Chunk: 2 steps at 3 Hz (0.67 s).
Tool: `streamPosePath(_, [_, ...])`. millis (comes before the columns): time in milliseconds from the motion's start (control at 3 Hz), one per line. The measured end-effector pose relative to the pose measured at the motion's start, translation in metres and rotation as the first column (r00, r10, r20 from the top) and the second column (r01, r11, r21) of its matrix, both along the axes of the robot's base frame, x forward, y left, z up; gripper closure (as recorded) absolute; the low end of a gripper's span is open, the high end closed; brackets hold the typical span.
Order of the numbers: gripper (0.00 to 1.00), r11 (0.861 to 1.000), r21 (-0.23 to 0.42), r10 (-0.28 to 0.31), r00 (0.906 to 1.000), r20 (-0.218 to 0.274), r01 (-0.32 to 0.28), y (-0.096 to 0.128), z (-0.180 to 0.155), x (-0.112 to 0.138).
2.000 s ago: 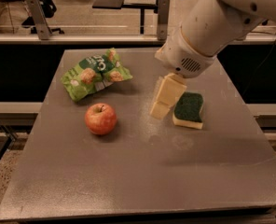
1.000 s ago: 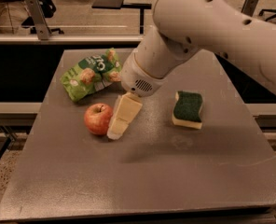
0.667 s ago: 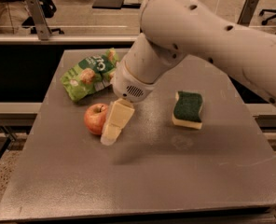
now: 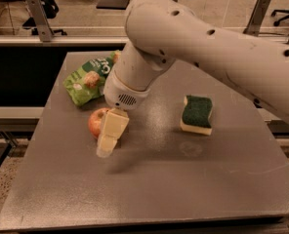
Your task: Move apple near sponge
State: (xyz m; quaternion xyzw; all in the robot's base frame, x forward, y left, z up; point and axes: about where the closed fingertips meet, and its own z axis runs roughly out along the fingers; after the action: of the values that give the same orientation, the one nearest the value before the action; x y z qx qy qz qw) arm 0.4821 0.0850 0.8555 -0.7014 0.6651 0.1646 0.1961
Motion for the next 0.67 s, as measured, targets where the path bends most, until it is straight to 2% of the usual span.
streamPosePath(333, [0.0, 1.0, -0.016, 0.021, 0.9997, -0.012, -0.022, 0.0057, -0.0035, -0.0012])
streamPosePath(667, [0.21, 0.997, -0.056, 0.055, 0.9985, -0.004, -0.055, 0.0043, -0.0059, -0.004])
